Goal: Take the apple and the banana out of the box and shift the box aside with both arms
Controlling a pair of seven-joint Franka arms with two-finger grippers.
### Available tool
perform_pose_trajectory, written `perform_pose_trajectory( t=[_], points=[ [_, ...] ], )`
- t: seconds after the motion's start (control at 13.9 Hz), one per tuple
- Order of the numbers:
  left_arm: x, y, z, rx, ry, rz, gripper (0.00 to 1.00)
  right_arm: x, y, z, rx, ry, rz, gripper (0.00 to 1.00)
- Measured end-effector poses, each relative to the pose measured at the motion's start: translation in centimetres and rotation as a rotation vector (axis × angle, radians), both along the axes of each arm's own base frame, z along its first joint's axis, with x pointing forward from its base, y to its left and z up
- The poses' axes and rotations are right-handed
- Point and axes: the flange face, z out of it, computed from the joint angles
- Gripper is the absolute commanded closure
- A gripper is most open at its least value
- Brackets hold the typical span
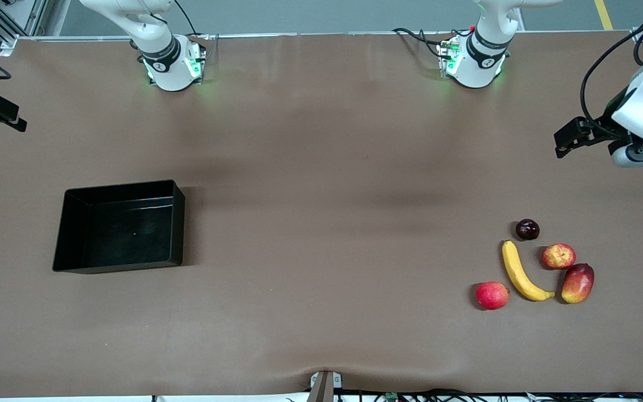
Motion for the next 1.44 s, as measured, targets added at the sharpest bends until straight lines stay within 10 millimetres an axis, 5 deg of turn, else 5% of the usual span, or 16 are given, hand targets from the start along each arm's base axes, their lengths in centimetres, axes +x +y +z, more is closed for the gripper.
perform_pose_trajectory(
  t=[1.44],
  points=[
    [-0.03,0.45,0.86,-0.003,-0.021,0.006,0.0,-0.11,0.91,1.07,-0.001,-0.008,0.017,0.0]
  ],
)
